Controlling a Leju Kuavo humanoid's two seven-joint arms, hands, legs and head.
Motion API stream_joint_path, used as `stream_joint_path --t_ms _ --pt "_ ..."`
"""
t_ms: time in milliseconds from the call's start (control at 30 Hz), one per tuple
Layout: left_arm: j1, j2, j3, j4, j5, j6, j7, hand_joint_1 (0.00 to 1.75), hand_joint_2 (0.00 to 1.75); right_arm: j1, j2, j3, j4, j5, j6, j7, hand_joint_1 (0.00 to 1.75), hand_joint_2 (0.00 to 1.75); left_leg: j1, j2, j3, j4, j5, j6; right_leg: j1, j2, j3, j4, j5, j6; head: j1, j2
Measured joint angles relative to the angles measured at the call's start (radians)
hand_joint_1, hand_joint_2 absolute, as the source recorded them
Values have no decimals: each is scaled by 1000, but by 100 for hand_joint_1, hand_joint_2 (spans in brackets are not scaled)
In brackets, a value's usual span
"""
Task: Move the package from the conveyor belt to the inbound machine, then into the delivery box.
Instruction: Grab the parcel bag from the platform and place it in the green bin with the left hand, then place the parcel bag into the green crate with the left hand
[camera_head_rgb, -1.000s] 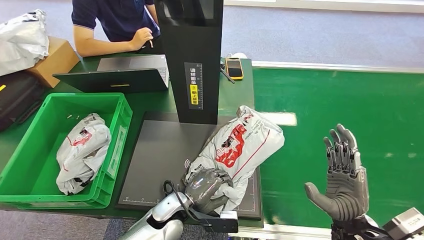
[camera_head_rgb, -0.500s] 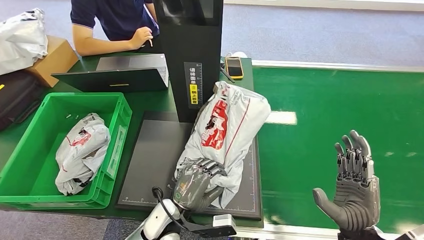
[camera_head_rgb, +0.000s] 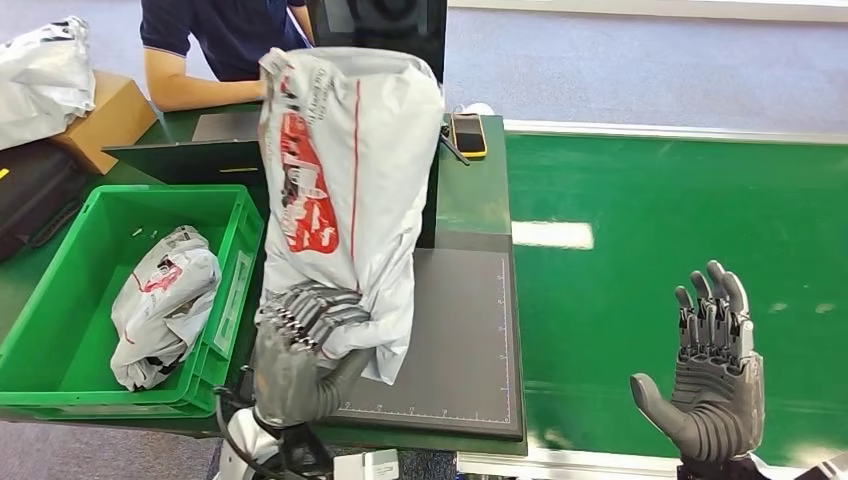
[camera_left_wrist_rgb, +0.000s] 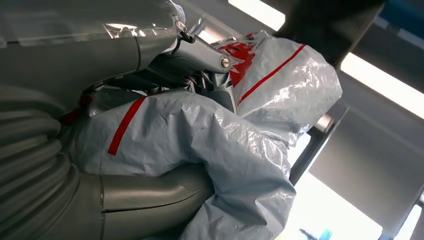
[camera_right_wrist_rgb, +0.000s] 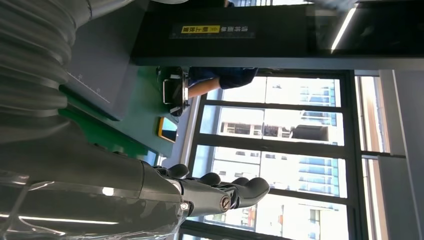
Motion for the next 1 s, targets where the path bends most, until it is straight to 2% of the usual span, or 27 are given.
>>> stream_joint_path --t_ms 133,233,400,600,667,700,767,833,1000 --pt "56 -63 154 -112 60 0 -187 175 175 -14 0 3 11 -1 -17 -1 0 175 0 0 0 0 0 0 0 0 0 0 0 0 0 0" --pt "80 -112 266 -180 98 0 -261 175 175 -15 2 7 13 -1 -31 -3 0 175 0 0 0 0 0 0 0 0 0 0 0 0 0 0" --pt "101 -160 386 -278 127 0 -294 175 175 10 5 12 6 -1 -41 -12 0 175 0 0 0 0 0 0 0 0 0 0 0 0 0 0" --pt "107 -167 496 -359 174 0 -291 175 175 60 13 12 -17 -3 -20 -22 0 175 0 0 0 0 0 0 0 0 -1 0 0 -1 0 0" --pt "105 -158 526 -360 168 -2 -221 175 175 68 15 12 -21 -3 -9 -25 0 175 0 0 0 0 0 0 0 0 -1 0 0 -1 0 0" --pt "101 -142 535 -354 158 -3 -153 175 175 72 17 10 -22 -3 -4 -25 0 175 0 0 0 0 0 0 0 0 -1 0 0 -1 0 0" --pt "86 -92 541 -331 143 -8 8 175 175 77 21 6 -25 -3 7 -26 0 175 0 0 1 0 0 -1 0 0 -1 0 0 -1 0 0" --pt "67 -36 543 -293 150 -30 117 175 175 82 27 -2 -28 -3 18 -25 0 175 1 0 1 0 1 -1 1 0 -1 0 0 -1 0 0" --pt "9 59 544 -174 160 -158 196 175 175 93 48 -30 -41 -2 39 -17 0 175 1 0 1 0 2 -2 1 0 -1 1 0 -1 0 0"
